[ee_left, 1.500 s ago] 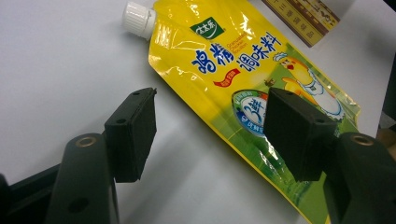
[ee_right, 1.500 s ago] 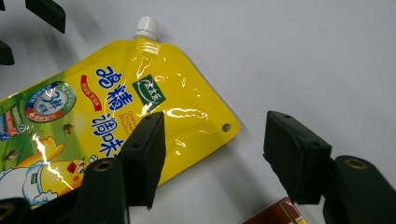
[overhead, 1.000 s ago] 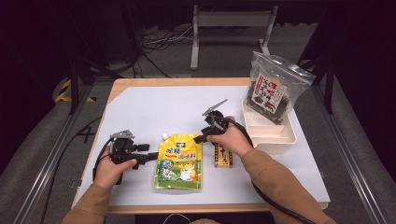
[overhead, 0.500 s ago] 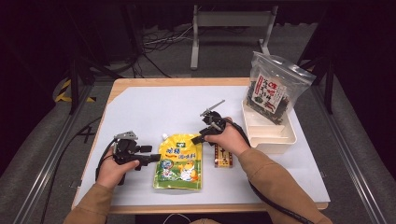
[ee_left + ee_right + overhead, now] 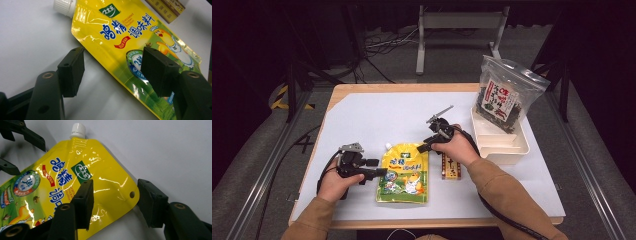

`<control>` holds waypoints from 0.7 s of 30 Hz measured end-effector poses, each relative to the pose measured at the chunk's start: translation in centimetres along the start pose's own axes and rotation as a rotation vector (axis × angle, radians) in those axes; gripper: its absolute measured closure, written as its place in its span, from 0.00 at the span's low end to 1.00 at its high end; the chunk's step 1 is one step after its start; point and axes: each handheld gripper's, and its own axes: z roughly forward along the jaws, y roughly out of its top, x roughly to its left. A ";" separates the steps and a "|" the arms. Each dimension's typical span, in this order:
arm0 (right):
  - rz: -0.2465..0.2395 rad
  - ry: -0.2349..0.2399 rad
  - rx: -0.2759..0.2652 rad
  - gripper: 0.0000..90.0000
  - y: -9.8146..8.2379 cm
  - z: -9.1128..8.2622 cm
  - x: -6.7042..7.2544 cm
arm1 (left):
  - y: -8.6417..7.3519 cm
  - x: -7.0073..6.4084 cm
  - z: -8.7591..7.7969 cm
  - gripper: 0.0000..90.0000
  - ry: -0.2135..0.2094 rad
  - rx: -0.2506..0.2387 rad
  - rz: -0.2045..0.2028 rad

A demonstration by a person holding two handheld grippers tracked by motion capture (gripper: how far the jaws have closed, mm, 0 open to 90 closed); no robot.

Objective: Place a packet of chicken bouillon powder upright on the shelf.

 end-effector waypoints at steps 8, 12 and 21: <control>0.020 0.067 -0.033 0.67 0.3 -0.3 0.6 | -0.1 -0.2 0.5 0.42 -0.003 0.009 0.021; -0.021 0.050 -0.005 0.66 0.5 0.1 1.6 | -0.1 -0.2 0.5 0.42 -0.004 0.010 0.020; 0.025 0.084 0.009 0.69 0.0 1.4 1.0 | -0.1 -0.2 0.5 0.42 -0.002 0.009 0.016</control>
